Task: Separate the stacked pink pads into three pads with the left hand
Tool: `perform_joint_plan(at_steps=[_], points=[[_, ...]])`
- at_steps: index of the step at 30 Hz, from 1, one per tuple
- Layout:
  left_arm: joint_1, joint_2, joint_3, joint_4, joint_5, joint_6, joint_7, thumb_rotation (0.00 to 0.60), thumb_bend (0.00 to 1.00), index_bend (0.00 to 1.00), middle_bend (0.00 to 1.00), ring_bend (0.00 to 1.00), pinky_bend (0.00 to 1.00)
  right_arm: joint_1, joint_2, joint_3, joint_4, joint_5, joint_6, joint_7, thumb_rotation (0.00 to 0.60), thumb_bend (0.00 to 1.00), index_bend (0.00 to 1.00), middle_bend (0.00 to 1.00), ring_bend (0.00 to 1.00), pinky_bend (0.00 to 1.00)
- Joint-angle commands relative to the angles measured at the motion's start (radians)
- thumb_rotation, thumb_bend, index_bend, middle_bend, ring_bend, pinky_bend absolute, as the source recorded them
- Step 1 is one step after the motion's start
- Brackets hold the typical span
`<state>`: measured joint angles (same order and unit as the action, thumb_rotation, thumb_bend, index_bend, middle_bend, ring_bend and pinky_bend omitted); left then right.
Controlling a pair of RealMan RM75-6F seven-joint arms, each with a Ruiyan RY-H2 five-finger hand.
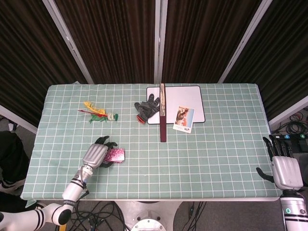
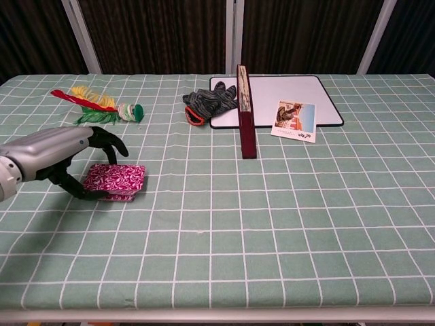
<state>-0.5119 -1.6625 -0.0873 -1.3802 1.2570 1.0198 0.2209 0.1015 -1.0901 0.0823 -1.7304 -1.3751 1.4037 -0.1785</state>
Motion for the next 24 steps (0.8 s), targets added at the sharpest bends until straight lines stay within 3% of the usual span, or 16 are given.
perform_joint_plan(at_steps=[1, 11, 20, 24], points=[[0.001, 0.003, 0.000, -0.001, -0.002, 0.000, -0.006, 0.600, 0.27, 0.28, 0.39, 0.07, 0.13, 0.000, 0.000, 0.000, -0.002, 0.000, 0.001, -0.002, 0.600, 0.11, 0.00, 0.00, 0.00, 0.00], [0.002, 0.011, -0.008, -0.003, 0.005, 0.007, -0.053, 0.600, 0.27, 0.32, 0.40, 0.07, 0.13, 0.000, 0.001, 0.000, -0.008, 0.003, 0.003, -0.011, 0.600, 0.11, 0.00, 0.00, 0.00, 0.00], [0.012, 0.042, -0.051, 0.009, 0.010, 0.055, -0.132, 0.600, 0.28, 0.32, 0.40, 0.07, 0.13, 0.002, 0.000, -0.001, -0.019, 0.004, 0.004, -0.031, 0.600, 0.11, 0.00, 0.00, 0.00, 0.00], [0.009, 0.047, -0.084, 0.073, -0.008, 0.058, -0.185, 0.600, 0.28, 0.32, 0.41, 0.07, 0.13, 0.003, -0.003, 0.000, -0.031, 0.000, 0.010, -0.048, 0.600, 0.11, 0.00, 0.00, 0.00, 0.00]])
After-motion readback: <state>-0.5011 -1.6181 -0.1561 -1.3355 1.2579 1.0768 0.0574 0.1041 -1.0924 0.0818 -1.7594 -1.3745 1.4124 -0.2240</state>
